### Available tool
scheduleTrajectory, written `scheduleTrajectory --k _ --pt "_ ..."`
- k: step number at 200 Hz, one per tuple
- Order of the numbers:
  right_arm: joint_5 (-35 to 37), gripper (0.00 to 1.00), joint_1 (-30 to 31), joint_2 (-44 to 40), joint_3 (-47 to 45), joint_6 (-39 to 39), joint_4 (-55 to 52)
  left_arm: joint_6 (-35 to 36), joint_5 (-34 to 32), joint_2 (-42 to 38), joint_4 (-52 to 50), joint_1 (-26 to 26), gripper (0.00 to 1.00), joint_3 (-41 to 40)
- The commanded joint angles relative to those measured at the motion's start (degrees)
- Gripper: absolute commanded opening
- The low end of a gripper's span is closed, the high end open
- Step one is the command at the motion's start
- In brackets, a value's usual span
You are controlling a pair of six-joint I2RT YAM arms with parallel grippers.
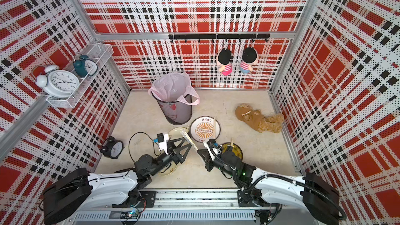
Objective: Remove the packaging of disposable chopsticks
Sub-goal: Pick up the disposable chopsticks from the center of the board.
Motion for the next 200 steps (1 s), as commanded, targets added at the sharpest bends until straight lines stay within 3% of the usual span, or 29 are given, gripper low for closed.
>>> scheduleTrajectory --k 1,84,105,132,144,154,188,200 --pt "-4.27 0.11 -0.25 0.73 -0.26 -2.63 4.13 -0.76 0.46 2.31 7.68 -0.36 0.76 1.15" --pt "-6.64 0.11 -0.24 3.44 -0.83 -2.93 9.32 -2.56 1.16 5.52 12.15 -0.30 0.30 1.33" --pt "-6.81 0.16 -0.30 4.56 -0.33 -2.89 10.46 -2.84 1.58 6.13 13.25 -0.21 0.17 1.15" --pt "-6.66 0.17 -0.30 6.11 0.07 -2.84 12.02 -3.53 2.68 6.62 13.63 0.33 0.10 1.20" --pt "-6.40 0.18 -0.29 6.60 0.15 -2.76 12.46 -3.64 2.57 6.55 13.63 0.50 0.00 0.99" --pt "-6.29 0.19 -0.30 6.88 0.15 -2.76 12.98 -3.72 2.64 6.53 13.63 0.68 0.00 0.84" --pt "-6.72 0.36 -0.76 5.89 -0.78 -4.07 12.58 -2.96 5.12 6.36 13.54 1.97 0.00 1.01" --pt "-9.39 0.58 -1.96 4.47 -1.84 -5.13 12.55 -1.25 9.27 6.36 13.30 3.06 0.00 1.68"
